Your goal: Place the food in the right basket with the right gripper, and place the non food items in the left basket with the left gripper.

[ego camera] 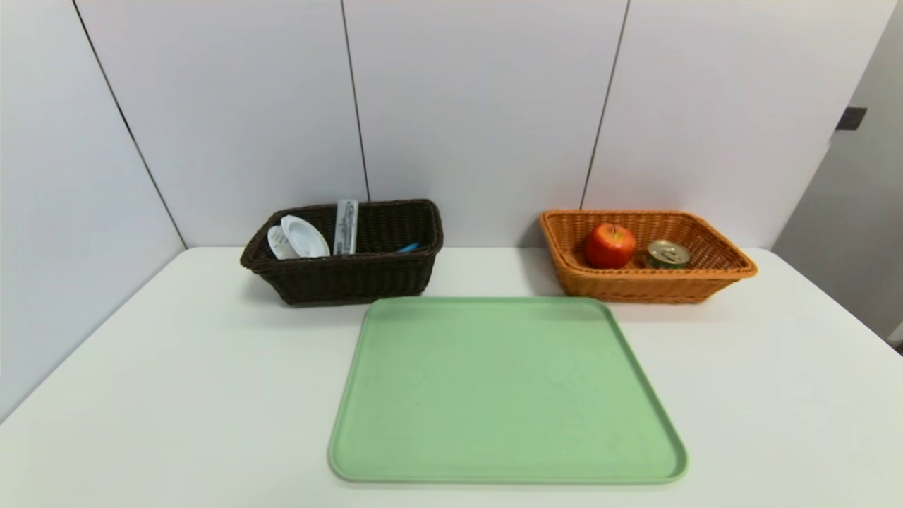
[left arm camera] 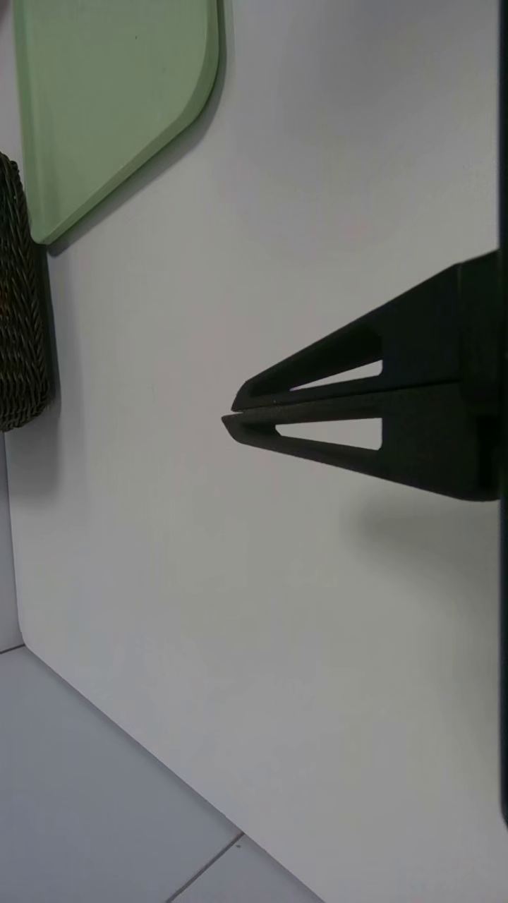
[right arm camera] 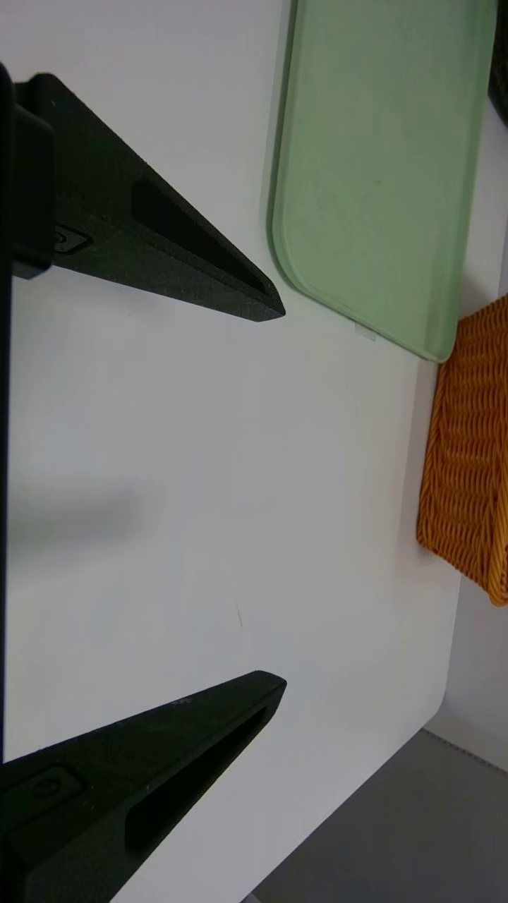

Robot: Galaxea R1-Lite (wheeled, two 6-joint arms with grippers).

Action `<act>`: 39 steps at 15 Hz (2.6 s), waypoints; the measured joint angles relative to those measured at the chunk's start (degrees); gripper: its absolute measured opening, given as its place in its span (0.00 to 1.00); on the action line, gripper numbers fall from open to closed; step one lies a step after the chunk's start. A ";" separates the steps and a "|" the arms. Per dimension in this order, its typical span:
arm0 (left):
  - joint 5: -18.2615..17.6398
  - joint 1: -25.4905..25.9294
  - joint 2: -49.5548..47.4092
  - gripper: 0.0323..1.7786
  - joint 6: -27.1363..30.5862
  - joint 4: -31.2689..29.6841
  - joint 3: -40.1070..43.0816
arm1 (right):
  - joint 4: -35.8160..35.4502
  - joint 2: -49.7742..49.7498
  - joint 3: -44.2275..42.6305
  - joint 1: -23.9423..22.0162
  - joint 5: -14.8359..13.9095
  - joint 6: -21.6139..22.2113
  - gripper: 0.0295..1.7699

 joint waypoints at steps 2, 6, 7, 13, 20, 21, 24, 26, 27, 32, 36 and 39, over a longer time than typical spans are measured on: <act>0.00 -0.02 0.00 0.01 0.00 -0.02 0.02 | -0.04 0.00 0.00 0.00 -0.16 0.20 0.97; 0.02 -0.02 0.00 0.01 -0.11 0.00 0.02 | -0.06 0.00 0.00 0.00 0.04 0.15 0.97; 0.00 -0.02 0.00 0.01 -0.05 0.00 0.02 | -0.06 0.00 0.00 0.00 -0.02 0.15 0.97; -0.09 0.00 0.00 0.01 0.33 0.00 0.02 | -0.09 0.00 0.00 0.00 0.24 -0.18 0.97; -0.28 0.00 0.00 0.01 0.77 -0.02 0.00 | 0.00 0.00 0.00 0.00 0.17 0.01 0.97; -0.28 0.00 0.00 0.01 0.78 0.00 0.00 | 0.00 0.00 0.00 0.00 0.15 0.00 0.97; -0.28 -0.02 0.00 0.01 0.77 0.00 0.02 | 0.00 0.00 0.00 0.00 0.15 -0.02 0.97; -0.30 0.00 0.00 0.01 0.78 -0.02 0.02 | 0.05 0.00 0.00 0.00 0.17 -0.13 0.97; -0.30 0.00 -0.02 0.01 0.78 -0.02 0.02 | 0.02 0.00 0.00 0.00 0.20 -0.21 0.97; -0.33 -0.02 -0.02 0.01 0.69 0.00 0.02 | 0.05 0.00 0.00 0.00 0.24 -0.24 0.97; -0.35 -0.02 -0.02 0.01 0.74 -0.02 0.02 | 0.02 0.00 0.00 0.00 0.15 0.01 0.97; -0.33 -0.02 -0.02 0.01 0.72 -0.02 0.02 | 0.02 0.00 0.00 0.00 0.17 -0.02 0.97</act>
